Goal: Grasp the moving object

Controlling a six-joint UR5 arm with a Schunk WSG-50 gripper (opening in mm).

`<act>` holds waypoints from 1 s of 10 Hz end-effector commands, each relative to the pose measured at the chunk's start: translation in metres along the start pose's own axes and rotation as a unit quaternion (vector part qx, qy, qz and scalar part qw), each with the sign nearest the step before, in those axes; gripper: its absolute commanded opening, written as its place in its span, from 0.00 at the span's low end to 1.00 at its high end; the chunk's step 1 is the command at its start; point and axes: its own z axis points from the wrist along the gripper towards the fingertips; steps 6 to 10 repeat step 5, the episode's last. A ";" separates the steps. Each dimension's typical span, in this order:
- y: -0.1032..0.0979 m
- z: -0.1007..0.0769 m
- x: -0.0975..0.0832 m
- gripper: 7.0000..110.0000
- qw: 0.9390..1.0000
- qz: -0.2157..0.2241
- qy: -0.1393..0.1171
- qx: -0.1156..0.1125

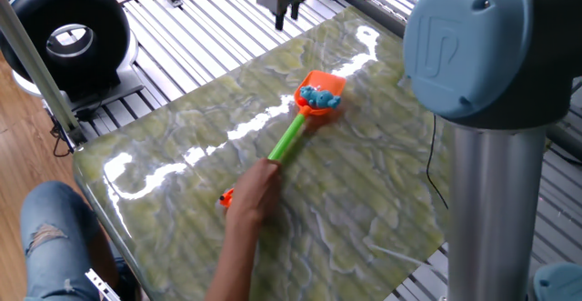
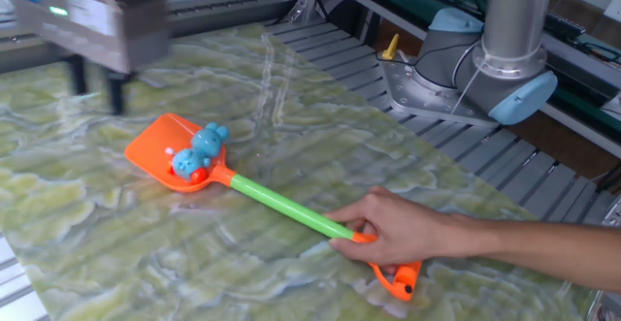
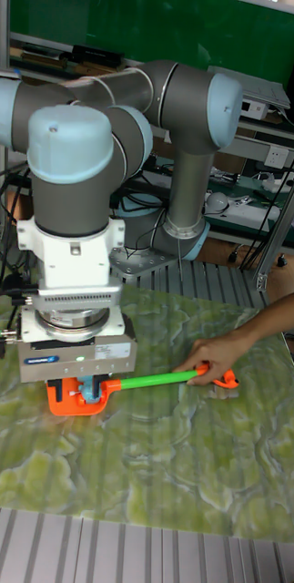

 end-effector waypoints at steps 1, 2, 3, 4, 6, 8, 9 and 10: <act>-0.024 -0.007 -0.060 0.36 0.993 0.059 -0.104 0.011; -0.035 -0.006 -0.079 0.00 0.987 0.084 -0.133 0.018; -0.036 -0.004 -0.080 0.00 0.987 0.092 -0.129 0.014; -0.031 -0.003 -0.081 0.00 0.986 0.102 -0.129 0.003; -0.029 0.000 -0.084 0.00 0.986 0.103 -0.128 -0.003; -0.029 0.000 -0.084 0.00 0.986 0.103 -0.128 -0.003; -0.029 0.000 -0.084 0.00 0.986 0.103 -0.128 -0.003; -0.029 0.000 -0.084 0.00 0.986 0.103 -0.128 -0.003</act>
